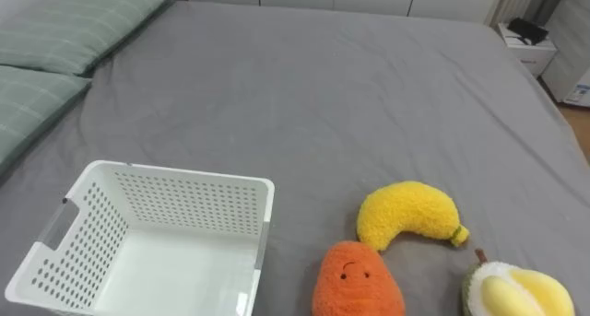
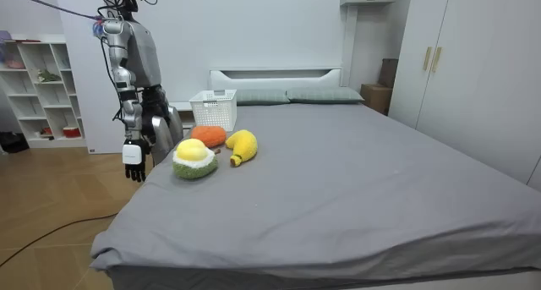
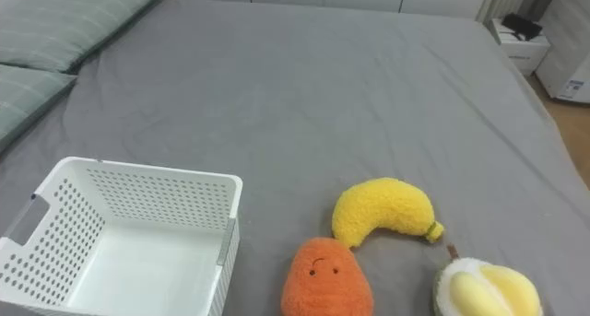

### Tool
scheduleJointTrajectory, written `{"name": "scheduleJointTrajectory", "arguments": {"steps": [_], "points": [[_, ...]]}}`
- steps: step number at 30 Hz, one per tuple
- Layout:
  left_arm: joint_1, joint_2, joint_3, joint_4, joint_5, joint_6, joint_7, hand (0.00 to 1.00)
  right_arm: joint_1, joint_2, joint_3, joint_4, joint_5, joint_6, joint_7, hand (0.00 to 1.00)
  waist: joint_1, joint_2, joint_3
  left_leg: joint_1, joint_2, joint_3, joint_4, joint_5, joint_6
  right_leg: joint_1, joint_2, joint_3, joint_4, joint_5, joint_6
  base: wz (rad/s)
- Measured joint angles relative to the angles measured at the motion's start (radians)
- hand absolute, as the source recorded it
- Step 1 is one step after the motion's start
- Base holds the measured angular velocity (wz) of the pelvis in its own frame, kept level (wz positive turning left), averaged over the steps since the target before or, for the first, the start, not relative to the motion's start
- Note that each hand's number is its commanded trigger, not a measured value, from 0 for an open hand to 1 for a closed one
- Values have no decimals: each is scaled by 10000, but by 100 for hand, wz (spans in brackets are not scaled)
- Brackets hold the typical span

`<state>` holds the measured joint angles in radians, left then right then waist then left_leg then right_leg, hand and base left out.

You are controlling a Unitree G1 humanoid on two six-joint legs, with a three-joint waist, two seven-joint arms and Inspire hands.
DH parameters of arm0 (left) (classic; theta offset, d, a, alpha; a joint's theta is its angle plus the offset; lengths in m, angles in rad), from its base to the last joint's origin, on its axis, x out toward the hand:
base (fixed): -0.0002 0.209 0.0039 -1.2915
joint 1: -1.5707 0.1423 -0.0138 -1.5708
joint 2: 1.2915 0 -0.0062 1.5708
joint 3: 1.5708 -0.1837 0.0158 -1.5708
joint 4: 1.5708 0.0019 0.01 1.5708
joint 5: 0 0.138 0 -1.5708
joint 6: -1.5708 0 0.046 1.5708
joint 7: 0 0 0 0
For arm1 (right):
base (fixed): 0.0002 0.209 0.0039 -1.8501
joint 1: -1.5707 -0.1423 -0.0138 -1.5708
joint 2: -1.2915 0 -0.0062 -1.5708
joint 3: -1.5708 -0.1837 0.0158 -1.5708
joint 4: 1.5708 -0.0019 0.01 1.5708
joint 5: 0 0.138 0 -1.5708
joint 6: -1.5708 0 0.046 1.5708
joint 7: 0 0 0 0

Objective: Collect toys from the bed

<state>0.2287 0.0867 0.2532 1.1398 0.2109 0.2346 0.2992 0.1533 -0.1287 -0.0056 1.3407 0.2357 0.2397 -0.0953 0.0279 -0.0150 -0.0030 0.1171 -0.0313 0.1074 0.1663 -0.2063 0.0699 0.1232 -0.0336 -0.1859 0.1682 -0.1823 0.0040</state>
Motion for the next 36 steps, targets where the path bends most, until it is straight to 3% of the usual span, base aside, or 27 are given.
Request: {"name": "scheduleJointTrajectory", "arguments": {"steps": [12, 18, 22, 24, 26, 30, 32, 36], "points": [[29, -11, -3, -14, -4, -1, 121, 0, 40, -1, -179, 18, 51, 7, -82, 0, -37, 93, 16, 157, 45, 272, -144, -15, -22, -19, 44, 219, 7, 8, -17, -6], [176, -3, 8, -124, -24, -8, 121, 0, 188, -4, -812, 206, 546, 15, 23, 0, -476, 31, 25, 314, 49, 290, -218, -21, -29, 121, 75, 320, 9, 10, -19, -1], [245, 97, 299, -186, -1, -15, 20, 0, 478, -46, -1738, 224, 1479, 26, 102, 0, -637, -159, 10, 366, 61, 335, -222, -28, -39, 118, 82, 391, 3, -11, -35, -3], [266, 128, 762, -191, 0, -59, -5, 0, 590, -101, -2482, 223, 1851, 23, 104, 0, -775, -307, 13, 370, 62, 347, -218, -29, -40, 112, 80, 434, -1, -16, -33, -4], [341, 183, 1281, -174, -14, -145, -2, 0, 691, -285, -3338, 168, 2324, 16, 87, 0, -796, -479, 14, 363, 67, 397, -217, -37, -41, 81, 97, 488, 7, -15, -33, -7], [378, 481, 1387, -196, -49, -154, 5, 0, 650, -737, -3824, -336, 2299, 85, -361, 0, -811, -721, 3, 280, 92, 539, -220, -38, -38, -67, 110, 616, 16, 16, -37, -11], [413, 709, 1428, -253, -25, -222, 66, 0, 609, -1065, -4353, -1281, 2210, 99, -856, 0, -842, -869, 11, 287, 92, 577, -231, -38, -37, -95, 141, 670, 42, 35, -33, -5], [462, 729, 1721, -449, -18, -439, 246, 0, 690, -1349, -4913, -4152, 1658, -215, -1800, 0, -859, -878, 10, 280, 129, 772, -308, -36, -37, -193, 173, 753, 25, 109, -42, -15]]}}
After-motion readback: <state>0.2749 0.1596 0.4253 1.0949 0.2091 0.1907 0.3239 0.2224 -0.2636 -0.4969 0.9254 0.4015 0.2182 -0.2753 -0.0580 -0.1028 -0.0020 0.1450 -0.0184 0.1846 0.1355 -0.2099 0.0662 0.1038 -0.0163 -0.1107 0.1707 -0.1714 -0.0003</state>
